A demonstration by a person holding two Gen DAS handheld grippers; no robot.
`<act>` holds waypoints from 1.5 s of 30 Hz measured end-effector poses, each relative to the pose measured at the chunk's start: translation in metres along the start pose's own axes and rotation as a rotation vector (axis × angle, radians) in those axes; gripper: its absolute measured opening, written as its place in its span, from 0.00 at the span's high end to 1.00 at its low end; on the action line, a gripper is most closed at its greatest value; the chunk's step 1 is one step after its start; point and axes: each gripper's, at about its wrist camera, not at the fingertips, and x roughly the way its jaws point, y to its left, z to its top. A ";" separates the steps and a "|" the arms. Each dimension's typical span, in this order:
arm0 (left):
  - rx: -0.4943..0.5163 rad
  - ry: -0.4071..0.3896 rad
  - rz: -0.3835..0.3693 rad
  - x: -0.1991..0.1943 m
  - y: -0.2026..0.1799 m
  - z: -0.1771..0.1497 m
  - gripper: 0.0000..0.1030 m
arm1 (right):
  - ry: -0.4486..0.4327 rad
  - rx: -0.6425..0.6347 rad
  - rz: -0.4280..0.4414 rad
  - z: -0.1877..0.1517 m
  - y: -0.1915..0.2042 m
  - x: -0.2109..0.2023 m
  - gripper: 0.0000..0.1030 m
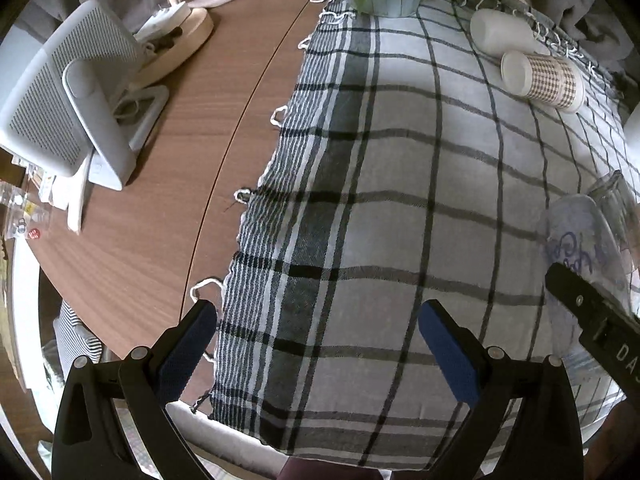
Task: Flip cup upside down
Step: 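Lift the clear cup with the right tool and rotate it open end down, then pass the clear cup from the right tool into the left tool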
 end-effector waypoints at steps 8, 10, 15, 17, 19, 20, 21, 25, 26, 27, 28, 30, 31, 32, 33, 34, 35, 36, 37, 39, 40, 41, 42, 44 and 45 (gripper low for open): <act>0.004 -0.001 0.003 0.002 -0.003 -0.001 0.00 | 0.088 -0.003 0.001 -0.012 -0.004 0.015 0.30; 0.003 -0.001 0.010 0.001 -0.005 -0.001 0.00 | 0.090 -0.010 0.000 -0.014 -0.004 0.015 0.30; -0.004 0.004 0.016 0.001 -0.006 0.001 0.00 | 0.118 -0.012 0.004 -0.014 -0.005 0.021 0.30; -0.009 0.004 0.016 0.001 -0.005 0.003 0.00 | 0.126 -0.003 0.023 -0.013 -0.005 0.021 0.27; -0.015 0.000 0.017 -0.001 -0.004 0.005 0.00 | 0.128 0.006 0.037 -0.013 -0.007 0.018 0.21; -0.016 -0.004 0.020 -0.002 -0.003 0.006 0.00 | 0.125 0.011 0.044 -0.013 -0.009 0.015 0.21; -0.016 -0.009 0.021 -0.004 -0.003 0.007 0.00 | 0.117 0.016 0.054 -0.013 -0.010 0.010 0.21; 0.010 -0.030 0.006 -0.017 -0.012 0.006 0.00 | 0.075 0.047 0.081 -0.015 -0.021 -0.017 0.20; 0.021 -0.035 -0.002 -0.021 -0.016 0.006 0.00 | 0.059 0.057 0.090 -0.015 -0.025 -0.026 0.20; 0.036 -0.042 -0.012 -0.026 -0.021 0.005 0.00 | 0.045 0.067 0.086 -0.014 -0.029 -0.033 0.19; 0.052 -0.050 -0.022 -0.031 -0.027 0.005 0.00 | 0.029 0.077 0.075 -0.013 -0.035 -0.040 0.18; 0.080 -0.054 -0.048 -0.040 -0.039 0.005 0.00 | 0.003 0.098 0.064 -0.011 -0.044 -0.052 0.18; 0.094 -0.053 -0.069 -0.044 -0.046 0.006 0.00 | -0.010 0.110 0.060 -0.011 -0.050 -0.058 0.18; 0.106 -0.051 -0.088 -0.046 -0.053 0.006 0.00 | -0.021 0.122 0.056 -0.011 -0.054 -0.063 0.18; 0.117 -0.048 -0.103 -0.048 -0.059 0.007 0.00 | -0.032 0.135 0.052 -0.012 -0.062 -0.068 0.18; 0.129 -0.044 -0.119 -0.050 -0.066 0.007 0.00 | -0.037 0.150 0.050 -0.012 -0.069 -0.072 0.18; 0.141 -0.037 -0.137 -0.050 -0.072 0.008 0.00 | -0.038 0.163 0.051 -0.012 -0.076 -0.075 0.18; 0.154 -0.030 -0.152 -0.051 -0.080 0.009 0.00 | -0.039 0.174 0.053 -0.013 -0.082 -0.077 0.18; 0.167 -0.027 -0.158 -0.051 -0.087 0.010 0.00 | -0.041 0.189 0.053 -0.014 -0.090 -0.079 0.18; 0.199 -0.023 -0.167 -0.050 -0.102 0.012 0.00 | -0.043 0.214 0.045 -0.014 -0.102 -0.082 0.18; 0.211 -0.014 -0.175 -0.049 -0.111 0.011 0.00 | -0.044 0.224 0.040 -0.014 -0.105 -0.081 0.18; 0.221 -0.003 -0.187 -0.047 -0.118 0.013 0.00 | -0.047 0.241 0.033 -0.015 -0.113 -0.082 0.18; 0.233 0.011 -0.203 -0.045 -0.127 0.015 0.00 | -0.047 0.252 0.029 -0.015 -0.116 -0.082 0.18; 0.248 0.029 -0.214 -0.040 -0.136 0.018 0.00 | -0.037 0.281 0.025 -0.015 -0.128 -0.080 0.18; 0.256 0.038 -0.215 -0.037 -0.142 0.020 0.00 | -0.035 0.293 0.024 -0.015 -0.133 -0.080 0.18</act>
